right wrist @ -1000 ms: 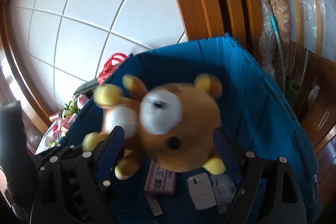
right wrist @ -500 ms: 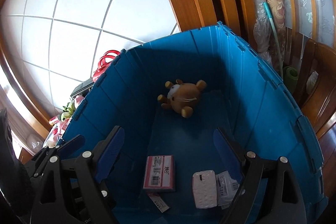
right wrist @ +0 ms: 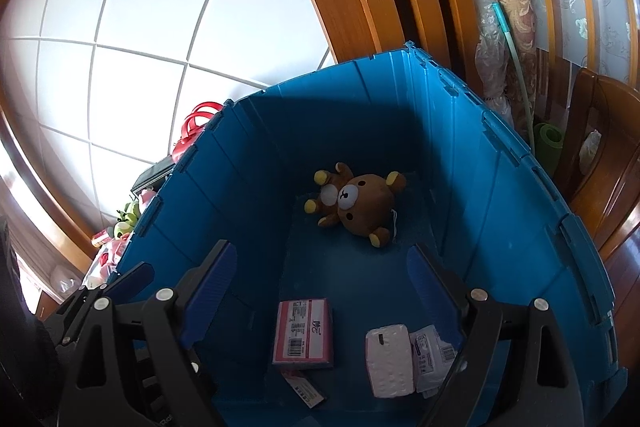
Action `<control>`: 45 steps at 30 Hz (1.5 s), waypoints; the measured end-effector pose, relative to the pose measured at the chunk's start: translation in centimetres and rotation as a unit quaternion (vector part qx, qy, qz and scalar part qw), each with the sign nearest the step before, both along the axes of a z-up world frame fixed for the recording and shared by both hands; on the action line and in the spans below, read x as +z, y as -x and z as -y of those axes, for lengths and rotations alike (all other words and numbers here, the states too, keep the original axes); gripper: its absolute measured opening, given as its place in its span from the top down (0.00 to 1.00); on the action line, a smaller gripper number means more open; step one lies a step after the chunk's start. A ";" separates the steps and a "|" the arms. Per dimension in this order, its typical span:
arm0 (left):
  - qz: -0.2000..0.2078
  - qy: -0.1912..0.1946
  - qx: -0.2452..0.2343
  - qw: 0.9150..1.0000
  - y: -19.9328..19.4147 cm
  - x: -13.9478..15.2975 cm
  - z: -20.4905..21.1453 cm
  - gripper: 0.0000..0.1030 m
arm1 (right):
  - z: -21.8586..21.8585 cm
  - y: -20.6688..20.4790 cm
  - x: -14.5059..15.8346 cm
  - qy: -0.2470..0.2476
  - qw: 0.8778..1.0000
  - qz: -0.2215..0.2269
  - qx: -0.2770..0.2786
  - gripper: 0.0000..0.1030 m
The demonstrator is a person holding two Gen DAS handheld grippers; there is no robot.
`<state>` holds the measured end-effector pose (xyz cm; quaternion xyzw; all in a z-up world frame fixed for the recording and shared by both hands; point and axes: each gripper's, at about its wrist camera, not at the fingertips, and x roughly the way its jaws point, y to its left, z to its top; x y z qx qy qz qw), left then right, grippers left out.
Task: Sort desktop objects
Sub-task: 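Move both tools back over the pile on the table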
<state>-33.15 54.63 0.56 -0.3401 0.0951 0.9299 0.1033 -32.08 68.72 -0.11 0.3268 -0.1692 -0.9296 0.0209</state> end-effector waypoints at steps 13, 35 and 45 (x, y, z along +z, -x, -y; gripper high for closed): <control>-0.034 0.013 0.027 0.999 -3.2 0.2 3.9 0.22 | 0.7 -1.1 0.3 -0.003 1.000 -0.004 -0.006 0.00; -0.021 -0.011 0.243 0.970 -11.4 -3.8 44.8 0.17 | 37.0 -7.1 2.3 -0.030 0.980 -0.098 0.171 0.00; 0.082 0.001 0.298 0.951 -13.4 -13.6 59.4 0.17 | 49.8 -6.1 -9.7 -0.058 0.978 0.050 0.194 0.00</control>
